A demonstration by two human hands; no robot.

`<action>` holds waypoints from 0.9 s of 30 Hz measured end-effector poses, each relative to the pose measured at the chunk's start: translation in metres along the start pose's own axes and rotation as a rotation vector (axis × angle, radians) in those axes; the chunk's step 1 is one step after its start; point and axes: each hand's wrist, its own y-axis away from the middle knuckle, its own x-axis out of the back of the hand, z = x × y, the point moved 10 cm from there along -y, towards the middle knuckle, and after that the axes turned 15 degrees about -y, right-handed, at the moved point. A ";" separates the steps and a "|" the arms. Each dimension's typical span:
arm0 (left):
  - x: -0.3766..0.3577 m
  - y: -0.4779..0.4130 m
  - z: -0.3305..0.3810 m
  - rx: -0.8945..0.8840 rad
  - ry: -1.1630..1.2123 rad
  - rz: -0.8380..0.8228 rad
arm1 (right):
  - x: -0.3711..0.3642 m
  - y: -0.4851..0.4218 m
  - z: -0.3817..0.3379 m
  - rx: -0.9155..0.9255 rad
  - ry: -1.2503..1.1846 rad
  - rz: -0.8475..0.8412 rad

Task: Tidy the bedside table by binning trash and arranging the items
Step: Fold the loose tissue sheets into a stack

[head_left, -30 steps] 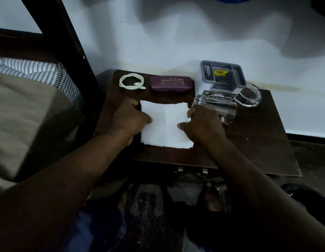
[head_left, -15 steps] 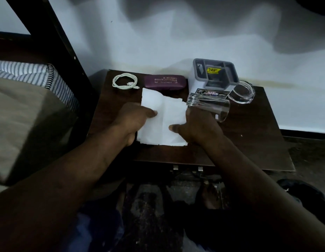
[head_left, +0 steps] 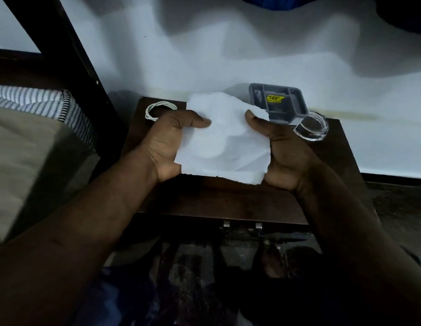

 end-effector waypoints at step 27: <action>0.051 0.004 0.007 -0.305 -0.413 0.500 | -0.009 -0.005 -0.030 0.718 0.862 0.436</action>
